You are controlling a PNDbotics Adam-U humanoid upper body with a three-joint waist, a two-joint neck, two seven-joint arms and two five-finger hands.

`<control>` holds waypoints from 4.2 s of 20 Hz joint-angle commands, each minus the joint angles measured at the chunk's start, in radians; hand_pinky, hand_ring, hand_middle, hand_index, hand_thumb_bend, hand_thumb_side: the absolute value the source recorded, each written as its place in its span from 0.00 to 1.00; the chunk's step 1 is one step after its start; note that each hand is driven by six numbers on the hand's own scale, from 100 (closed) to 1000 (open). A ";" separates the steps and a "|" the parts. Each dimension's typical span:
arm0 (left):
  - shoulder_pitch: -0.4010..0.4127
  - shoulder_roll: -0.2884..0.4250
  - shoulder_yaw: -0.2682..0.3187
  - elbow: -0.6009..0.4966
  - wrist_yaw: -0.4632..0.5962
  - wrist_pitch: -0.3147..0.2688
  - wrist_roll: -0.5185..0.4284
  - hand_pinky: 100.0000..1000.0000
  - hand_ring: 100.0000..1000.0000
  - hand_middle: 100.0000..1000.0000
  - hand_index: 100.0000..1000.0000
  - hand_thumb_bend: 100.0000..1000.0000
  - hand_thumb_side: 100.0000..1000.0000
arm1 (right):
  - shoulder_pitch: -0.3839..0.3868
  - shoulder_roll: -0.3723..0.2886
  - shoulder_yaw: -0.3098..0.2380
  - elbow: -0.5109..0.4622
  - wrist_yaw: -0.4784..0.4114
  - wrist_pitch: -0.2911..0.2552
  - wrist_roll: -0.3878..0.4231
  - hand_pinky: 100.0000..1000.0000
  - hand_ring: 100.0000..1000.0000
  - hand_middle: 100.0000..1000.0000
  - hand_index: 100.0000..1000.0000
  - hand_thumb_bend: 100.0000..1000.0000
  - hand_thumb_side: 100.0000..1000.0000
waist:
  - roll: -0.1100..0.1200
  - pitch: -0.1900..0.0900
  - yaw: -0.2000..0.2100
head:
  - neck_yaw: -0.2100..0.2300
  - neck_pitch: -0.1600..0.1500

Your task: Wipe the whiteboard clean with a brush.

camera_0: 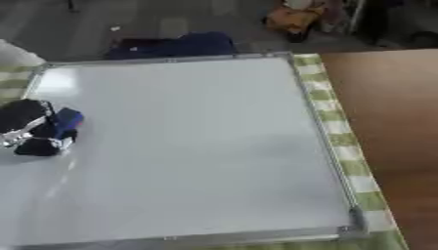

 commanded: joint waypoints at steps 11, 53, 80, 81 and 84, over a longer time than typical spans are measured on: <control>-0.009 0.043 0.014 0.024 -0.094 0.104 0.103 0.48 0.20 0.00 0.04 0.01 0.59 | -0.010 -0.030 -0.007 -0.014 -0.007 -0.002 0.000 0.75 0.60 0.43 0.52 0.17 0.98 | -0.004 -0.018 -0.002 | 0.001 -0.013; 0.049 0.020 -0.140 -0.126 0.281 -0.396 -0.172 0.40 0.15 0.00 0.04 0.06 0.58 | -0.011 -0.029 -0.004 -0.014 -0.022 0.011 -0.015 0.75 0.60 0.43 0.53 0.14 0.97 | -0.005 -0.049 -0.002 | -0.010 -0.002; 0.112 -0.031 -0.451 -0.615 0.601 -0.409 -0.371 0.38 0.14 0.00 0.04 0.03 0.59 | -0.021 -0.031 0.000 -0.014 -0.022 -0.002 -0.008 0.75 0.60 0.43 0.53 0.16 0.97 | -0.012 -0.029 -0.009 | -0.035 -0.006; 0.115 -0.027 -0.455 -0.634 0.621 -0.409 -0.382 0.38 0.14 0.00 0.04 0.03 0.59 | -0.021 -0.030 0.000 -0.014 -0.022 -0.002 -0.008 0.75 0.60 0.43 0.53 0.16 0.97 | -0.012 -0.029 -0.008 | -0.035 -0.006; 0.122 -0.015 -0.472 -0.705 0.683 -0.409 -0.410 0.38 0.14 0.00 0.05 0.03 0.60 | -0.020 -0.031 0.000 -0.014 -0.021 -0.001 -0.008 0.75 0.60 0.43 0.53 0.16 0.97 | -0.011 -0.030 -0.007 | -0.035 -0.009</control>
